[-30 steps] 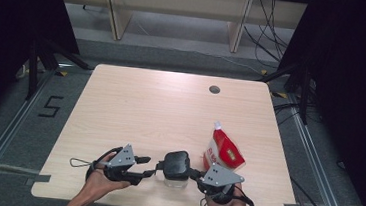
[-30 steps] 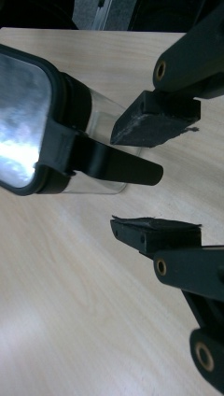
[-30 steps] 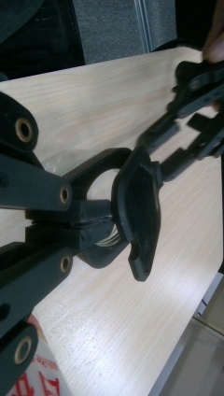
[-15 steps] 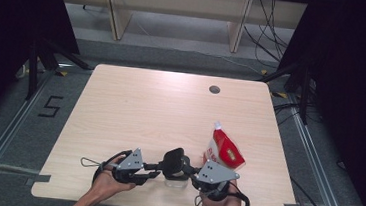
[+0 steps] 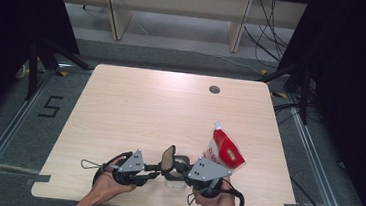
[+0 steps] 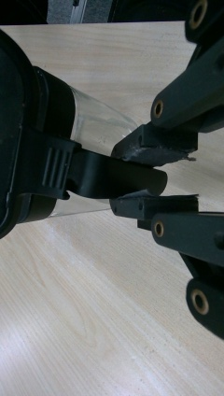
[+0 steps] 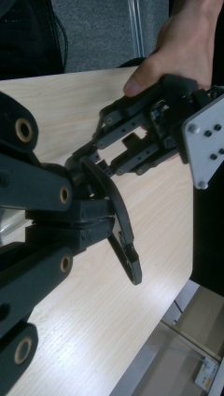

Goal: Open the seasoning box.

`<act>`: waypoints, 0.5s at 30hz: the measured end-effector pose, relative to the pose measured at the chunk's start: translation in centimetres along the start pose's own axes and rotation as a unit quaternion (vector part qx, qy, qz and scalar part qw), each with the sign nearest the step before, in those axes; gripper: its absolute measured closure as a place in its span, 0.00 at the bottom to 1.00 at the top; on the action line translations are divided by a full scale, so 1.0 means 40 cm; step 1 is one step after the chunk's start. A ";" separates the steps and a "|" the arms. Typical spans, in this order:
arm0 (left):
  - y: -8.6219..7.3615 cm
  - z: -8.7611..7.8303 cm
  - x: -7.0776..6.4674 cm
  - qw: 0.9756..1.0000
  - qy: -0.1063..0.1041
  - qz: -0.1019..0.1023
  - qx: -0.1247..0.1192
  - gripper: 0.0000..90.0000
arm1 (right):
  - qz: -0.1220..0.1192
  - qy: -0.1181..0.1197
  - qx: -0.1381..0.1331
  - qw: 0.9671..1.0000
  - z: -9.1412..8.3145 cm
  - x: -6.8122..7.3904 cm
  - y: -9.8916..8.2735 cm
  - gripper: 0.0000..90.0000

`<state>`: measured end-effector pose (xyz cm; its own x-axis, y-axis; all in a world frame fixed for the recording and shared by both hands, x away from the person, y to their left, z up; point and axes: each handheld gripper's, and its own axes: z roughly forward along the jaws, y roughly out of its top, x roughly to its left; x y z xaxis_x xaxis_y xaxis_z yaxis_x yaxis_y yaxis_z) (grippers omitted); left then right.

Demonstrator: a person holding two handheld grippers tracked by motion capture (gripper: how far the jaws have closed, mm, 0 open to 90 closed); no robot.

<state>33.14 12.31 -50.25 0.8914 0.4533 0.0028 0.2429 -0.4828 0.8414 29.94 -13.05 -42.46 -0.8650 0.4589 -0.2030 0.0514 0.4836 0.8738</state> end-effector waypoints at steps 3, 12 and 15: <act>0.000 0.000 0.001 1.000 0.000 0.006 0.003 0.82 | -0.001 0.003 -0.001 1.000 0.008 0.004 0.008 1.00; 0.003 0.001 -0.006 1.000 0.006 -0.002 0.003 0.82 | -0.020 0.012 0.006 1.000 0.043 0.023 0.036 1.00; 0.004 -0.001 -0.006 1.000 0.009 0.000 0.011 0.82 | -0.027 0.010 0.010 1.000 0.053 0.030 0.044 1.00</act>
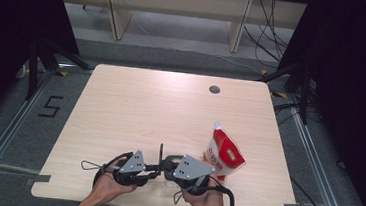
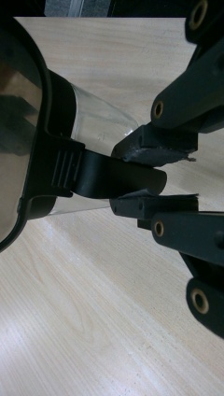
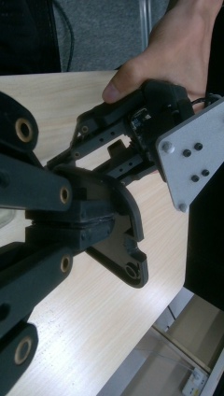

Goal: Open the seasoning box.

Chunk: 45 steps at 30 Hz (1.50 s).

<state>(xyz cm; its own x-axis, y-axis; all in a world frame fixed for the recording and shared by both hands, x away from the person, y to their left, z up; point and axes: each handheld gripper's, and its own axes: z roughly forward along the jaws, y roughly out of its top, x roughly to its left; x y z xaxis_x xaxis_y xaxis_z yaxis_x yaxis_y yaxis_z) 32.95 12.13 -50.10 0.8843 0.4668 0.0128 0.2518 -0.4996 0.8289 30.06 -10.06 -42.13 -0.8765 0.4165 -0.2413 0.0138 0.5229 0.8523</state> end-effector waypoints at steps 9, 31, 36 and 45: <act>0.002 0.000 -0.001 1.000 0.003 0.003 0.002 0.82 | -0.006 0.001 0.003 1.000 0.013 0.004 0.007 1.00; -0.011 -0.011 0.006 1.000 -0.002 0.001 -0.004 0.64 | 0.018 -0.006 0.005 1.000 -0.008 -0.017 -0.023 0.90; -0.022 -0.025 0.003 1.000 -0.001 -0.006 -0.012 0.49 | 0.036 -0.021 0.005 0.999 -0.043 -0.034 -0.062 0.85; -0.037 -0.053 -0.004 0.999 0.008 -0.041 0.006 0.35 | 0.086 -0.037 -0.002 0.996 -0.102 -0.044 -0.130 0.62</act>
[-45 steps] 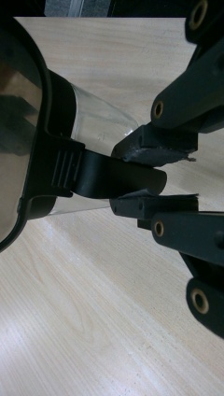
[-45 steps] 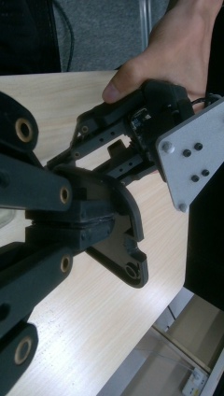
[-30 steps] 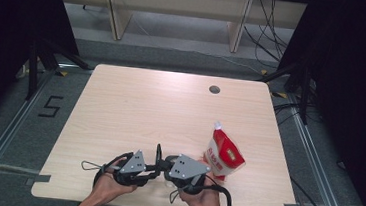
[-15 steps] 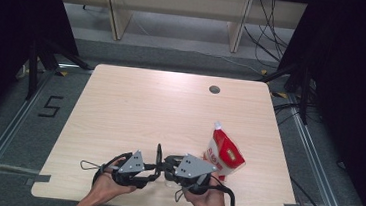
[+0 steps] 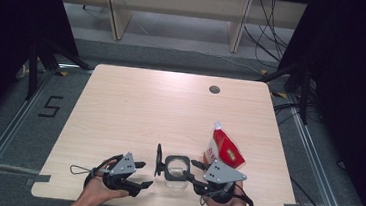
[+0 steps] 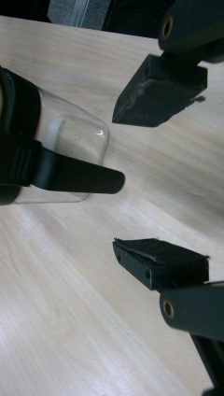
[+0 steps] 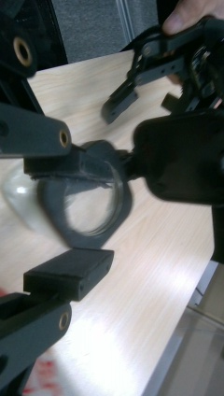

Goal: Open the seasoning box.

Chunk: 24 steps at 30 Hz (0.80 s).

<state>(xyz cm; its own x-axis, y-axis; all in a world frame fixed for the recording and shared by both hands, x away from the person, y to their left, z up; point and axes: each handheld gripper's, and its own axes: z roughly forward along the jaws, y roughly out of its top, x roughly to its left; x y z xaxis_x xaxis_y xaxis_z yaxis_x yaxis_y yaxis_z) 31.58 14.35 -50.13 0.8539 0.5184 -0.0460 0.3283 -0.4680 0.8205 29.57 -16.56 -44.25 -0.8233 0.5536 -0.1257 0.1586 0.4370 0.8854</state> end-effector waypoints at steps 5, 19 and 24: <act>-0.008 -0.011 -0.004 1.000 0.000 -0.014 0.001 0.32 | 0.028 -0.016 -0.001 0.999 -0.039 -0.010 -0.041 0.55; -0.017 -0.026 -0.008 0.999 0.013 -0.028 0.024 0.27 | 0.085 -0.041 -0.007 0.996 -0.117 -0.016 -0.110 0.46; -0.018 -0.028 -0.012 0.999 0.009 -0.032 0.022 0.26 | 0.083 -0.047 -0.005 0.995 -0.130 -0.020 -0.120 0.45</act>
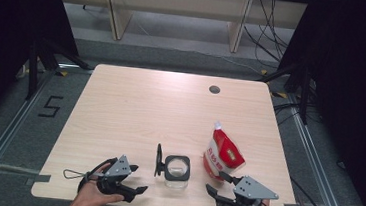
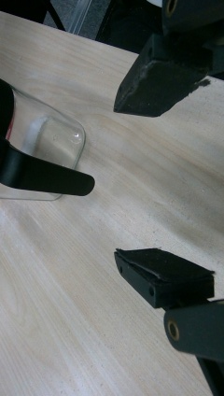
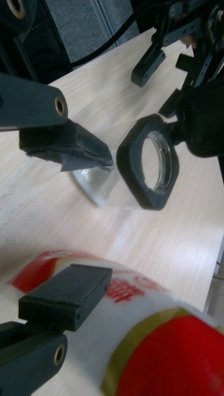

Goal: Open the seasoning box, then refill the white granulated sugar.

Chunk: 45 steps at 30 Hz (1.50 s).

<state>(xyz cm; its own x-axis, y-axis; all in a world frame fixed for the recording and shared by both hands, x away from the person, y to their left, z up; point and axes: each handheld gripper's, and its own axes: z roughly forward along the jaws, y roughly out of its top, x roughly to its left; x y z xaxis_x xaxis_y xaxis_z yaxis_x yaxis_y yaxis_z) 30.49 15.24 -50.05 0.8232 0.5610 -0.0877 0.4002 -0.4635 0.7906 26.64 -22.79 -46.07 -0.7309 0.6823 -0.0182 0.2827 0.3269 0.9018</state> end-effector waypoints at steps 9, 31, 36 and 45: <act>0.001 -0.008 0.011 1.000 0.021 -0.003 0.003 0.26 | 0.043 -0.021 0.023 0.999 -0.031 -0.014 -0.035 0.42; -0.001 -0.004 0.007 1.000 0.021 -0.001 0.009 0.25 | 0.068 -0.093 0.001 0.993 -0.035 -0.086 -0.075 0.21; 0.003 -0.002 0.010 1.000 0.018 -0.001 0.010 0.25 | 0.059 -0.099 0.006 0.993 -0.023 -0.091 -0.075 0.19; -0.006 -0.002 0.005 1.000 0.020 0.005 0.012 0.24 | 0.053 -0.084 -0.007 0.995 0.012 -0.102 -0.062 0.18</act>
<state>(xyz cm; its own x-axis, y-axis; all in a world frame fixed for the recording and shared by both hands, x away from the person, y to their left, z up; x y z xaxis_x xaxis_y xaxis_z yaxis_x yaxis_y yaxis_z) 30.51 15.52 -50.19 0.8106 0.5830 -0.0551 0.4018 -0.4853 0.7766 29.20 -26.06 -48.43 -0.5826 0.8127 0.0069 0.3440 0.2389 0.9081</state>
